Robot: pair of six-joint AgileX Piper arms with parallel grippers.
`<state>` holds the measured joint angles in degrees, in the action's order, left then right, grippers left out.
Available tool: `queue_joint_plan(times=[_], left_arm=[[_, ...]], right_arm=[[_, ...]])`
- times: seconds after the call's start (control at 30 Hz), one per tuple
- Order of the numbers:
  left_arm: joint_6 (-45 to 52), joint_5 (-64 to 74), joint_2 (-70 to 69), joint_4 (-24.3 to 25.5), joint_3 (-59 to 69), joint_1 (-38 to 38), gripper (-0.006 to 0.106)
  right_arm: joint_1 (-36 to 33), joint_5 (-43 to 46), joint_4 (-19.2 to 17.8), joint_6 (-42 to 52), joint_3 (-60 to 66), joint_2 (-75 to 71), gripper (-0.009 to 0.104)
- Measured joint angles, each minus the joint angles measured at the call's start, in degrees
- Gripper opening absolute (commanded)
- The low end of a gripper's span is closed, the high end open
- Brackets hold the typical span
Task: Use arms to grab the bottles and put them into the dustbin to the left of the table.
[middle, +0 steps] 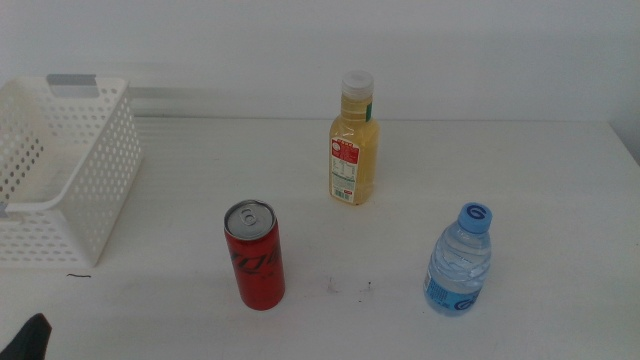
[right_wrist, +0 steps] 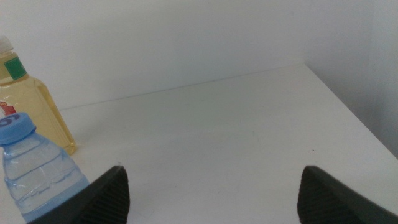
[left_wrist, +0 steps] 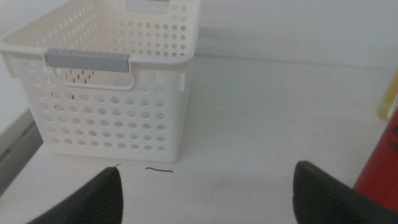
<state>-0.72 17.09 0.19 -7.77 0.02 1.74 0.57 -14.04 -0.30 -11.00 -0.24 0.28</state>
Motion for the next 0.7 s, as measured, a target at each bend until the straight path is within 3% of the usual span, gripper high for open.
queue_joint_plan(times=[0.7], left_arm=[[-1.81, -2.48, 0.00, -0.25, 0.00, -4.51, 0.094]], right_arm=[[0.00, 0.00, 0.00, 0.00, 0.00, 0.00, 0.091]])
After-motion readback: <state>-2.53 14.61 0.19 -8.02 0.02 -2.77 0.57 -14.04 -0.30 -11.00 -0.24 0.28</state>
